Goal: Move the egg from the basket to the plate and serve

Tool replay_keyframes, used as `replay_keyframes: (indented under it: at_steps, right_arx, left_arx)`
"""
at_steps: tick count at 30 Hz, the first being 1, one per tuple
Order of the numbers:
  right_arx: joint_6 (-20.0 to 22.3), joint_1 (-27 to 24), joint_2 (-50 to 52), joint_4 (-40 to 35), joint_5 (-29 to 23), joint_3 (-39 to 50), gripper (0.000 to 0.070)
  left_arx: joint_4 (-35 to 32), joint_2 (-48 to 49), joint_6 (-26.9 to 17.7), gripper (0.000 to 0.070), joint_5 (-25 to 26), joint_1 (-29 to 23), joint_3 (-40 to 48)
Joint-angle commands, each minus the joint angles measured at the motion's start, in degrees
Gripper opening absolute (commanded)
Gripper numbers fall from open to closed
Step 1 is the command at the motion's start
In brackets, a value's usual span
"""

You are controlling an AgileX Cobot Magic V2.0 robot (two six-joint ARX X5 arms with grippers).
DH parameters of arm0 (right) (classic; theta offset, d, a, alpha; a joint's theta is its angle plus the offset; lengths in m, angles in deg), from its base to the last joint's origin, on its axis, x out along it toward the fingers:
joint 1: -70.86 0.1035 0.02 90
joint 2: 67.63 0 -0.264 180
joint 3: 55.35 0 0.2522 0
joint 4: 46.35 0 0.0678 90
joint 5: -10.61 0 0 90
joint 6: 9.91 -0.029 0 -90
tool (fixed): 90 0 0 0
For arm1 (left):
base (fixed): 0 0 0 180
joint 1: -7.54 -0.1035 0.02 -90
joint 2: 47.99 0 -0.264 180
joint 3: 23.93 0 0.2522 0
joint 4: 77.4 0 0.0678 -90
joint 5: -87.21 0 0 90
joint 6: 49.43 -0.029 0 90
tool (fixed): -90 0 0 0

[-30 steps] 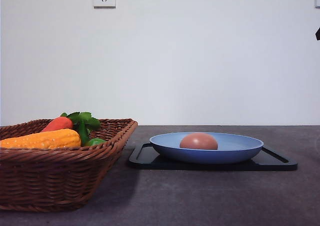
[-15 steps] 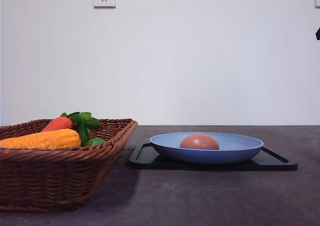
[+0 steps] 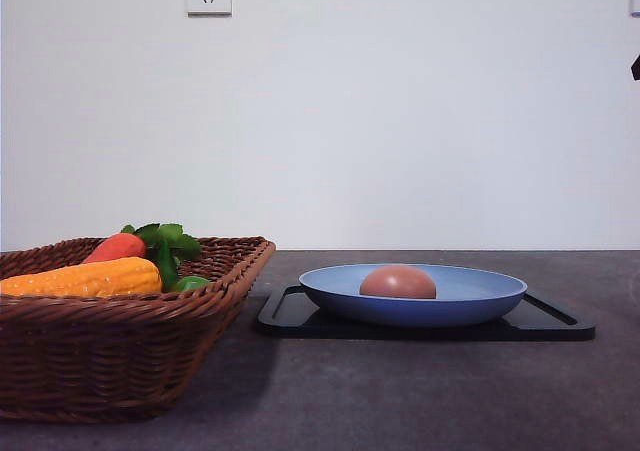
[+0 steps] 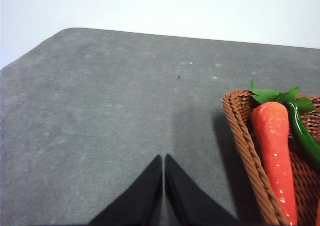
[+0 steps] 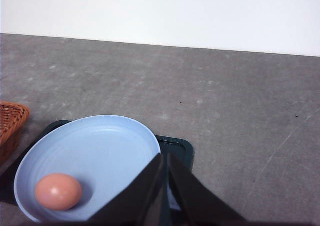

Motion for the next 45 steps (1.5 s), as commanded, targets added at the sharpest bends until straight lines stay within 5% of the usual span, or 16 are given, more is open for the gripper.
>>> replay_keyframes:
  at_steps: [1, 6, 20, 34, 45]
  right_arx:
    - [3.3, 0.1, 0.1, -0.2, -1.1, -0.4, 0.0000]
    - [8.3, -4.5, 7.4, 2.7, -3.7, 0.8, 0.0000]
    - [7.1, -24.2, 25.2, 0.5, 13.8, 15.6, 0.0000]
    - [1.7, -26.3, 28.2, 4.1, 15.9, 21.3, 0.0000]
    - [1.6, -26.3, 28.2, 3.5, 15.1, 21.3, 0.0000]
  left_arx:
    - [-0.4, 0.1, 0.1, 0.0000, 0.1, 0.0, 1.6]
    - [-0.4, 0.1, 0.1, 0.0000, 0.0, 0.0, 1.6]
    - [-0.4, 0.1, 0.1, 0.0000, 0.1, 0.0, 1.6]
    - [-0.5, 0.1, 0.1, 0.0000, 0.1, 0.0, 1.6]
    - [-0.6, 0.1, 0.1, 0.0000, 0.1, 0.0, 1.6]
